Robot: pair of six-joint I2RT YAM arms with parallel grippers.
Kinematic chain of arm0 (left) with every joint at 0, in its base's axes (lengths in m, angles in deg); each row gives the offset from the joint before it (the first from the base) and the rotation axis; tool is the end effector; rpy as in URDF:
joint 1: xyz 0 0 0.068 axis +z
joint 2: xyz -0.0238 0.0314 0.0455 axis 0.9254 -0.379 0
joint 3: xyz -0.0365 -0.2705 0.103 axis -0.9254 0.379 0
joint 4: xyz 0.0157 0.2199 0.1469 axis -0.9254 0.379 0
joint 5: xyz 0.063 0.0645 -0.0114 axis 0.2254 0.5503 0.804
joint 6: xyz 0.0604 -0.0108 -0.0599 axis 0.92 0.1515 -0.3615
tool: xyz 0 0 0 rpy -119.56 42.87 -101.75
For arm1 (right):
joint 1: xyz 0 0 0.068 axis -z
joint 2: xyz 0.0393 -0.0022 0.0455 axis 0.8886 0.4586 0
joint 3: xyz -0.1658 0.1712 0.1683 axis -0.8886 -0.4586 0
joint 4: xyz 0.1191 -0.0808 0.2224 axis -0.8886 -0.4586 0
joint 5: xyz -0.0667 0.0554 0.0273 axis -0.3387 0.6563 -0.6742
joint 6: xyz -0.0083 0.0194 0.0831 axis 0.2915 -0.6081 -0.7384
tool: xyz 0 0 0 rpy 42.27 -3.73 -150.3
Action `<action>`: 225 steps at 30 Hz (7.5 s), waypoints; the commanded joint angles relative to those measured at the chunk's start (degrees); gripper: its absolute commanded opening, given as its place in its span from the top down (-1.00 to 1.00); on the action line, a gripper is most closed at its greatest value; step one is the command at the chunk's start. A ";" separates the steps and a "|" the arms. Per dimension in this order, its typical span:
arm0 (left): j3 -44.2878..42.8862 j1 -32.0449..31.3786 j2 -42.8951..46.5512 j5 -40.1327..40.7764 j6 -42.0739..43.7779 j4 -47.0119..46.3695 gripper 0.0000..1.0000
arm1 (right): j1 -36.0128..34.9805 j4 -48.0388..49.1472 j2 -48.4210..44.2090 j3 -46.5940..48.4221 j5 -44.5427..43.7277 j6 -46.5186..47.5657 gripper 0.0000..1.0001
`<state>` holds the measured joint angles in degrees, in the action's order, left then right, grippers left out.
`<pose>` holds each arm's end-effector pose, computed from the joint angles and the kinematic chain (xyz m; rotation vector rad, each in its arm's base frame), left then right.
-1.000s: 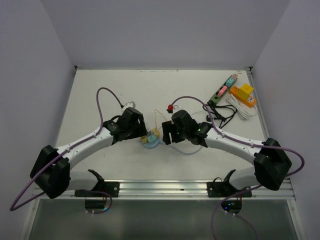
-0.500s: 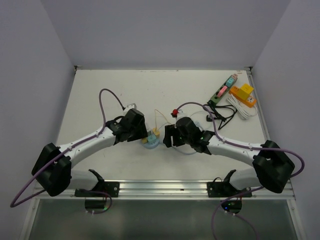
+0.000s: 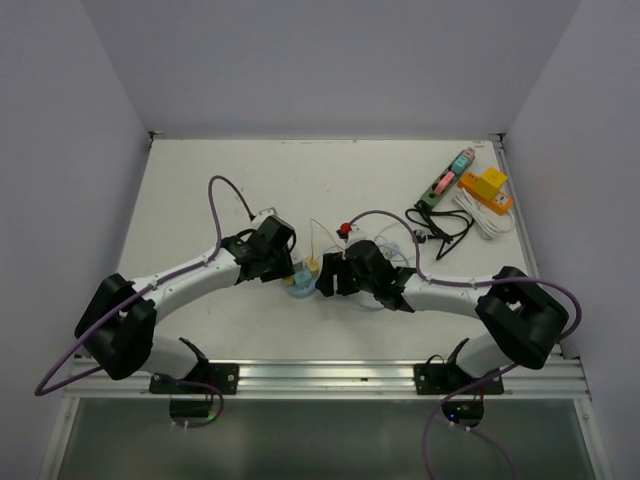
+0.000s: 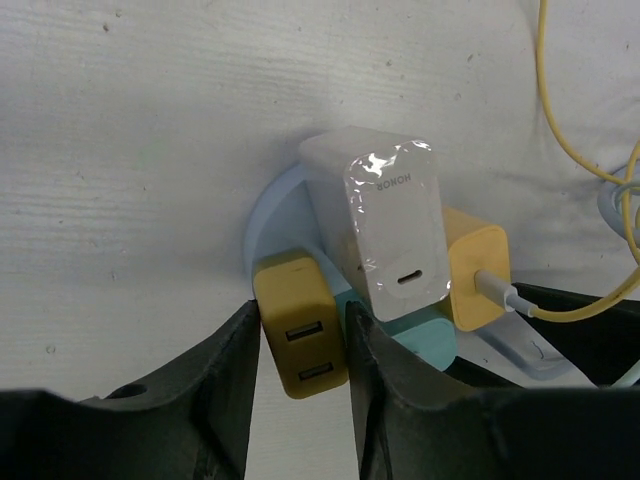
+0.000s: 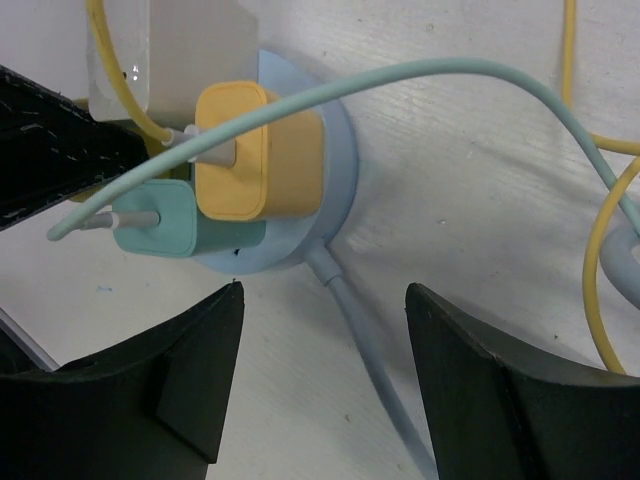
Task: Pull the plug off the socket
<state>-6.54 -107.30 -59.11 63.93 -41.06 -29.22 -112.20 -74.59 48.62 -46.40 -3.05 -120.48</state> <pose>0.2341 -0.1739 0.1880 -0.3936 2.5909 -0.3346 0.2130 0.2455 0.1602 -0.2798 2.3148 0.7473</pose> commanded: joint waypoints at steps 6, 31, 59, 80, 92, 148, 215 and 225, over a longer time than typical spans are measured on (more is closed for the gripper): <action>-4.13 -0.24 -0.81 2.25 0.52 0.27 0.87 | -0.16 8.96 2.85 -1.33 0.33 -4.43 -0.38; 0.08 10.48 5.60 -8.91 -3.26 -12.64 1.00 | 8.80 25.57 9.26 -4.50 15.27 -18.67 -0.55; 7.11 10.57 8.42 -14.72 -5.02 -20.82 1.00 | 10.82 40.17 21.75 -3.18 23.53 -20.17 0.80; 4.13 11.01 12.37 -13.05 -2.12 -18.45 1.00 | 11.00 11.00 19.12 -0.19 6.23 -15.07 1.00; -1.06 10.22 11.94 -9.36 0.34 -12.30 1.00 | 11.00 -0.69 20.35 3.76 2.09 -16.48 1.00; -24.62 51.17 -34.65 -27.11 8.95 -33.83 -0.02 | 12.14 -7.91 14.90 7.81 19.84 3.30 1.00; -24.71 3.45 -23.23 -9.00 14.14 -3.24 0.70 | 12.14 1.05 0.57 -1.42 13.86 -3.81 -0.57; -17.77 3.97 -14.97 -10.84 15.81 -11.58 1.00 | 12.67 3.61 -1.71 -2.74 11.93 -7.16 -0.59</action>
<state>-26.16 -103.50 -78.34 55.56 -25.63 -36.20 -100.07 -73.86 49.41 -48.23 11.18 -125.84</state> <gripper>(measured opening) 0.359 0.791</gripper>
